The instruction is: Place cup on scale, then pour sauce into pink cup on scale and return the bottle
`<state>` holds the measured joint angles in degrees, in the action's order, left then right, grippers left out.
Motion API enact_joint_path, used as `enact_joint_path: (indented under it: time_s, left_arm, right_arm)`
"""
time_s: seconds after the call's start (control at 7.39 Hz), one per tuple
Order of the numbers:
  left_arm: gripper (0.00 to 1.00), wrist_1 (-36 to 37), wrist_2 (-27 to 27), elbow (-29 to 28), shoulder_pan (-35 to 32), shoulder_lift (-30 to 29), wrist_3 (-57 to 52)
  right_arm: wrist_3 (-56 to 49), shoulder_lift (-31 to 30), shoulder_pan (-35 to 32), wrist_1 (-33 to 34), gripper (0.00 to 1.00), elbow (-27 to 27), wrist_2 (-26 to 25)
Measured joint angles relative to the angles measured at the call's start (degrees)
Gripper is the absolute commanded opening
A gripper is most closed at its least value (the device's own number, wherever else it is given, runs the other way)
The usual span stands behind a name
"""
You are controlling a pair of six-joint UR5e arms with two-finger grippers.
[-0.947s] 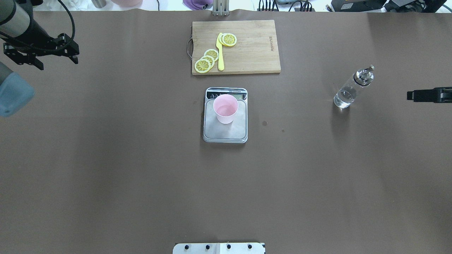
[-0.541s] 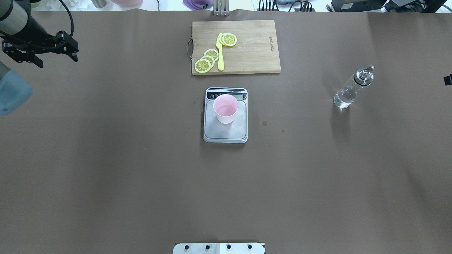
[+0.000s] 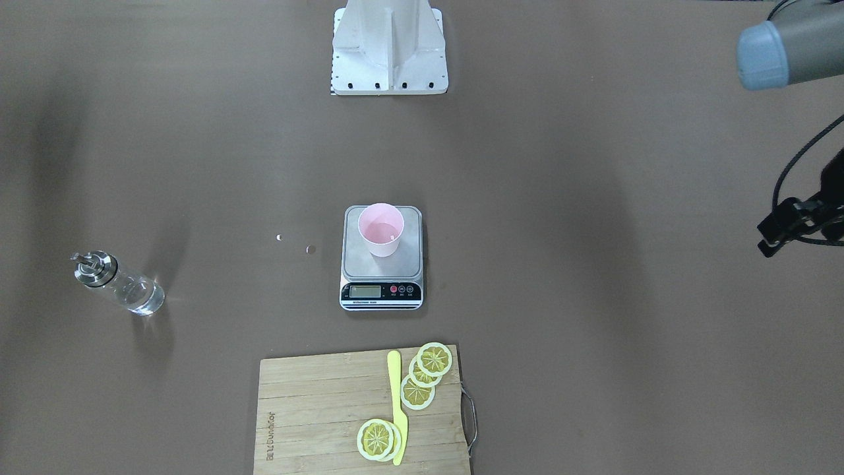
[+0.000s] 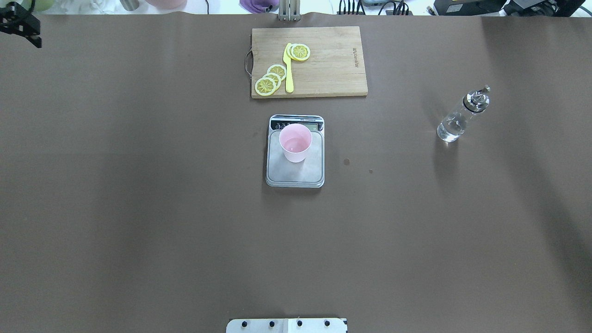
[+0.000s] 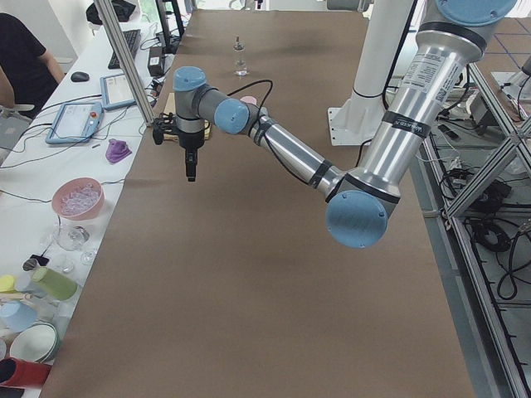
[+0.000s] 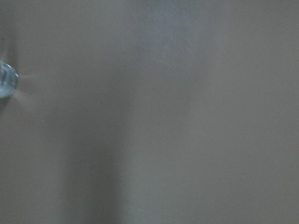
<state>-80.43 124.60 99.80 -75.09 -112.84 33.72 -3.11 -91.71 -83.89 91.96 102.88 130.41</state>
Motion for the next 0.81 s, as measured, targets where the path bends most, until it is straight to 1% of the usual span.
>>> enact_joint_path:
  time_s: [0.14,0.27,0.41,0.54,0.81]
  left_arm:
    - [0.98,0.88,3.54,-1.94,-3.97,1.31,-6.00]
    - [0.98,1.17,7.05,-3.79,-7.88,4.26,-12.66]
    - [0.98,1.16,8.85,-5.84,-11.32,7.06,-18.97]
    - [0.98,1.06,9.68,-8.13,-14.19,9.36,-22.97]
    - [0.98,-0.20,10.18,-10.53,-16.92,13.89,-25.45]
  right_arm:
    - [-5.42,0.82,-1.46,0.25,1.00,-6.14,0.41]
    - [-8.78,1.47,-2.64,0.37,1.00,-11.07,1.22]
    - [-9.95,1.59,-3.80,0.49,1.00,-13.86,2.85]
    - [-9.98,1.39,-5.37,0.55,1.00,-15.44,5.12]
    - [-5.34,0.99,-7.57,0.24,1.00,-15.75,8.97]
